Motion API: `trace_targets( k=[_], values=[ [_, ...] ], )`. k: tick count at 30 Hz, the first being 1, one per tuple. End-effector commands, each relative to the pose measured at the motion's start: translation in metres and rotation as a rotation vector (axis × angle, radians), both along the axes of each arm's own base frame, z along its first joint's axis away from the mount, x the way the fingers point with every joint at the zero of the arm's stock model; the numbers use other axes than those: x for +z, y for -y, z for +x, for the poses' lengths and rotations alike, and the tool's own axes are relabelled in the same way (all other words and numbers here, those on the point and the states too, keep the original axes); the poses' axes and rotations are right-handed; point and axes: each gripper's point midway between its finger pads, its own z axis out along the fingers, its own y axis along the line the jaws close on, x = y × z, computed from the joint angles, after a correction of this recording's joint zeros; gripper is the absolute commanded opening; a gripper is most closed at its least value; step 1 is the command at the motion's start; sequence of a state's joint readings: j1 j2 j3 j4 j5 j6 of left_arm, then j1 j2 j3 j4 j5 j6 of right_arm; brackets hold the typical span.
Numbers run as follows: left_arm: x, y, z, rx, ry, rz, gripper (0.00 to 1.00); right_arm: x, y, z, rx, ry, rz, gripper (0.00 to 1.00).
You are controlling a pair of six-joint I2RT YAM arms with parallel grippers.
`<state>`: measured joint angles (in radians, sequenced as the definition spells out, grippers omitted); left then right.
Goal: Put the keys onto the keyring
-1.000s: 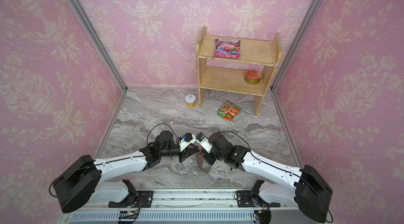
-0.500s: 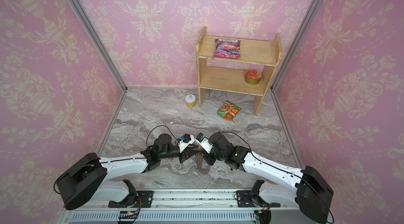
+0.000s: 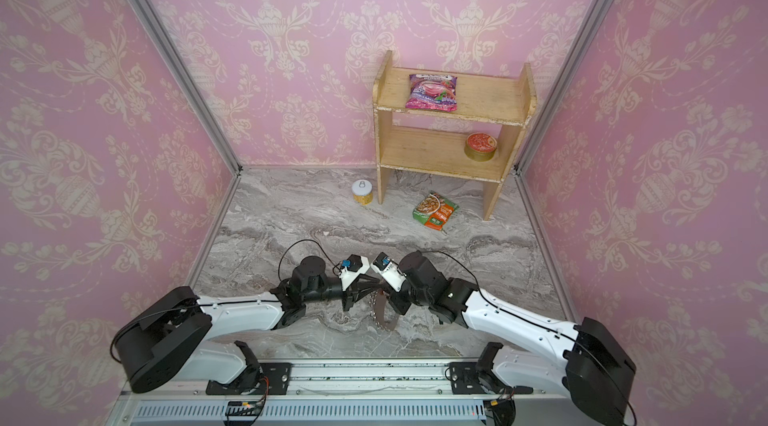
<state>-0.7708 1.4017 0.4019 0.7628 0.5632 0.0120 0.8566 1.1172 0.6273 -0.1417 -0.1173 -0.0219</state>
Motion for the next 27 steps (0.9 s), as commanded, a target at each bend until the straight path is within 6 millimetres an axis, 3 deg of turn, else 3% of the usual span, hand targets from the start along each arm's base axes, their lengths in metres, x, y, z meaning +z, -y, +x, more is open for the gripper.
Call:
trace_targets(
  k=[1, 7, 17, 21, 27],
  values=[
    [-0.007, 0.0, -0.009, -0.034, -0.028, -0.001, 0.1, 0.019, -0.006, 0.001, 0.019, 0.038, 0.07, 0.0],
    [-0.011, 0.0, -0.012, -0.046, -0.045, -0.001, 0.0, 0.022, -0.006, 0.002, 0.016, 0.04, 0.079, 0.0],
    [-0.019, -0.001, -0.013, -0.051, -0.052, 0.023, 0.0, 0.021, -0.007, 0.002, 0.02, 0.03, 0.078, 0.0],
    [-0.013, -0.002, -0.011, -0.049, 0.011, 0.019, 0.0, 0.019, -0.004, 0.001, 0.009, 0.021, 0.067, 0.0],
    [0.0, -0.001, -0.006, -0.038, 0.102, -0.016, 0.0, 0.013, 0.008, 0.0, -0.023, 0.003, 0.041, 0.21]
  ],
)
